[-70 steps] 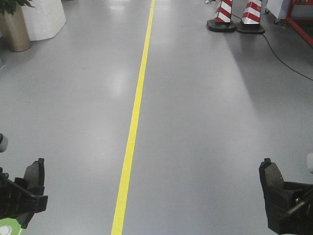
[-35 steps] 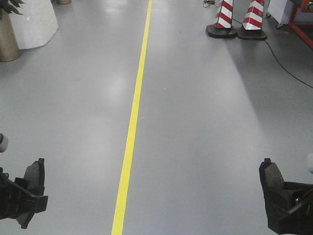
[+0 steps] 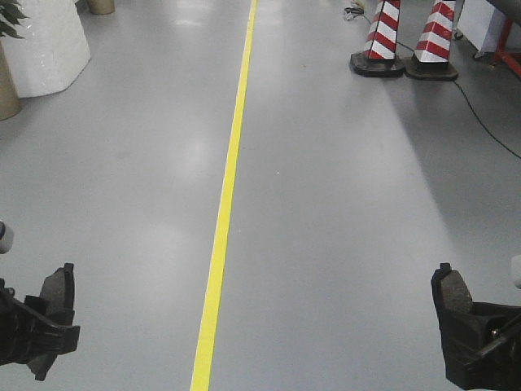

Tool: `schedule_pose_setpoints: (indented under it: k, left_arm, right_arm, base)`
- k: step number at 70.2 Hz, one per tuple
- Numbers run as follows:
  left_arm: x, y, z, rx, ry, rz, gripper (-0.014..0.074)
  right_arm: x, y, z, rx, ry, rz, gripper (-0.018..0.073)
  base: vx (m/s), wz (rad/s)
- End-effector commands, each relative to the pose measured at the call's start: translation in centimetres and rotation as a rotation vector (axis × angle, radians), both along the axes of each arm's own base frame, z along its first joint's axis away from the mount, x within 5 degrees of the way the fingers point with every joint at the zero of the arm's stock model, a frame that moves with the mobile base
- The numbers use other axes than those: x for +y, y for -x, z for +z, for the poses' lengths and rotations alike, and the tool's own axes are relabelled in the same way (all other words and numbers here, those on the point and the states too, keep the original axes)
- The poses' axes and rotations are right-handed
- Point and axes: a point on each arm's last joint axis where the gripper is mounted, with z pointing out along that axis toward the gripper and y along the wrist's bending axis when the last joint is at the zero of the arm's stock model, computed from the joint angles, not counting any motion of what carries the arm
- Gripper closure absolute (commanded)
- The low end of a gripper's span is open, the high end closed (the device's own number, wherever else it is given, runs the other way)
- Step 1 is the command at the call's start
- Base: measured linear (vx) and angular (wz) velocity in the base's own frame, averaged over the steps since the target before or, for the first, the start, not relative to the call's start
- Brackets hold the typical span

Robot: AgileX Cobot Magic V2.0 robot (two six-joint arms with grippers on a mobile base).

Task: Move and align brake pads A on conveyor
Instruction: 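Drive along the yellow-lined aisle past the striped traffic cones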

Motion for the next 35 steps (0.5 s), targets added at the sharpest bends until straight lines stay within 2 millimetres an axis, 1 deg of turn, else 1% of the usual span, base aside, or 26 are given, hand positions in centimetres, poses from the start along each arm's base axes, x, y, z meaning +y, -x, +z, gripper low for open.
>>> schedule_pose_setpoints:
  k: [1, 35]
  left_arm:
    - [-0.31, -0.45, 1.45, -0.097, 0.042, -0.002, 0.0524]
    - [-0.31, -0.45, 1.45, -0.097, 0.042, -0.002, 0.0524]
  right_arm:
    - [0.1, -0.54, 1.65, -0.113, -0.022, 0.0, 0.056]
    - [0.08, -0.48, 1.55, -0.101, -0.018, 0.001, 0.056]
  base:
    - [0.56, -0.01]
    - [0.6, -0.03]
